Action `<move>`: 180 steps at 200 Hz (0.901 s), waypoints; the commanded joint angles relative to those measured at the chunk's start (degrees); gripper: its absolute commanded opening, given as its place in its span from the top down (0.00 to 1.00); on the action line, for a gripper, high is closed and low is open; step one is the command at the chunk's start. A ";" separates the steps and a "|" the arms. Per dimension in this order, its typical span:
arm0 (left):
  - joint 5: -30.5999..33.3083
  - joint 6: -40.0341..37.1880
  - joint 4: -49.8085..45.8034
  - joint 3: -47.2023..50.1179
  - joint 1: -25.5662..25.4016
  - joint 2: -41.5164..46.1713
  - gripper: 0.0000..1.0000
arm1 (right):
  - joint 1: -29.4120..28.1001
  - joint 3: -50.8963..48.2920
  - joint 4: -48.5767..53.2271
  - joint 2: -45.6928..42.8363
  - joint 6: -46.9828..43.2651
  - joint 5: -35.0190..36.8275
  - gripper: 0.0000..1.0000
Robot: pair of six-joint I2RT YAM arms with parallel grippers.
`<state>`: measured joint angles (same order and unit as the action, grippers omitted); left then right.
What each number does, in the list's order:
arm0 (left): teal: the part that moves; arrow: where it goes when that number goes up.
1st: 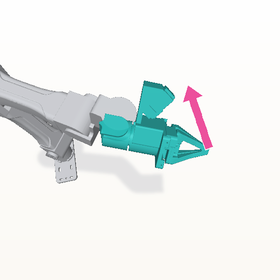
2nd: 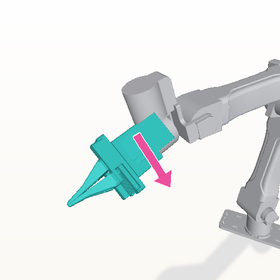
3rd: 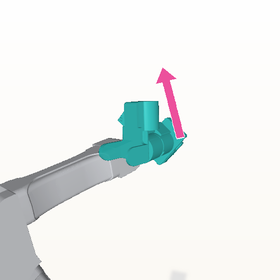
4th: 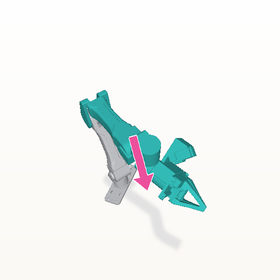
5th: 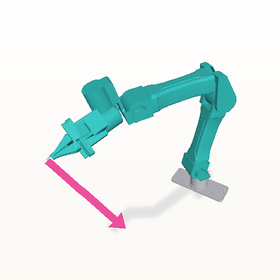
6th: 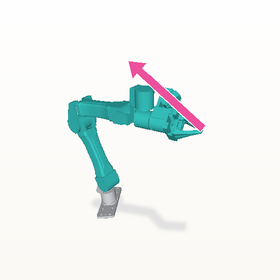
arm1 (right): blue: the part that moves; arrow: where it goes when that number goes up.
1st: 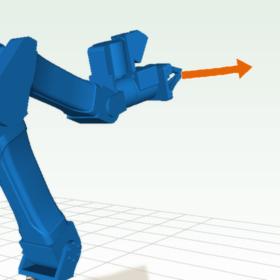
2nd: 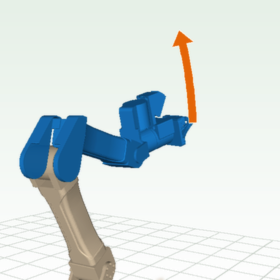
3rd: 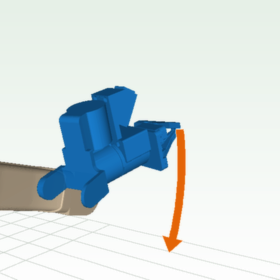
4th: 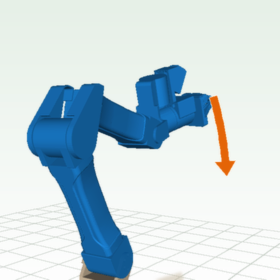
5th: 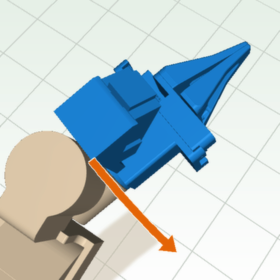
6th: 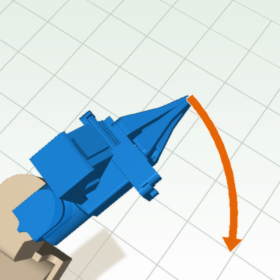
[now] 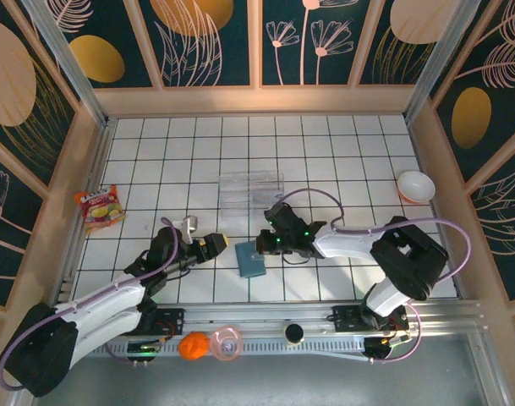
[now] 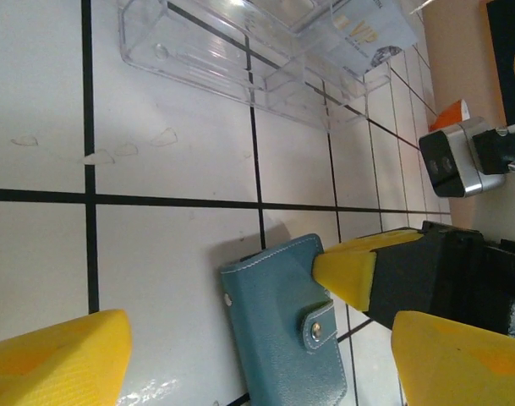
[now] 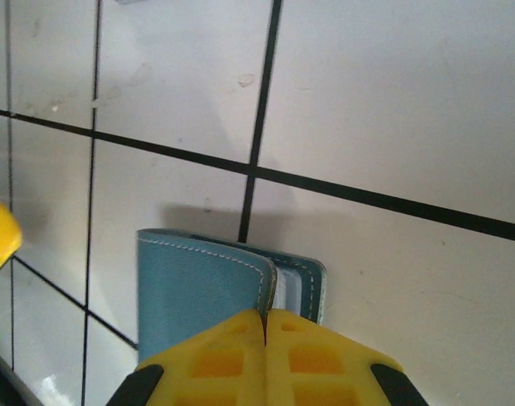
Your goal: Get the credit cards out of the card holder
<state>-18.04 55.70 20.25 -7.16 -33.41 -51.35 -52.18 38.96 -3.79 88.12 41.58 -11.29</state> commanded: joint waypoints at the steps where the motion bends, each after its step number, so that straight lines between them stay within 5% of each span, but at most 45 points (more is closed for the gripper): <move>1: -2.96 2.26 10.65 1.62 -0.37 0.18 0.21 | 1.73 -1.39 -3.82 -5.90 -3.90 -2.50 1.00; 47: 0.19 -1.13 21.39 1.56 -1.33 2.48 0.18 | 7.05 -0.48 -3.53 -14.45 -6.28 -8.65 1.00; 81: -4.26 -2.35 24.30 -3.50 -1.49 -3.05 0.17 | 9.33 2.85 -2.55 -18.30 -7.42 -12.14 1.00; 136: -11.05 3.42 52.33 -2.38 -1.54 -14.07 0.22 | 13.69 7.55 -6.10 -22.46 -4.32 -20.09 1.00; 180: -13.16 2.07 53.51 -4.92 -1.75 -13.69 0.19 | 13.68 8.81 -12.12 -22.96 0.36 -23.87 1.00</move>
<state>-28.32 58.17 67.33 -10.00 -34.68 -65.63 -38.57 45.54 -9.56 66.63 38.57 -30.76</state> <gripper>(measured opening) 0.808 0.045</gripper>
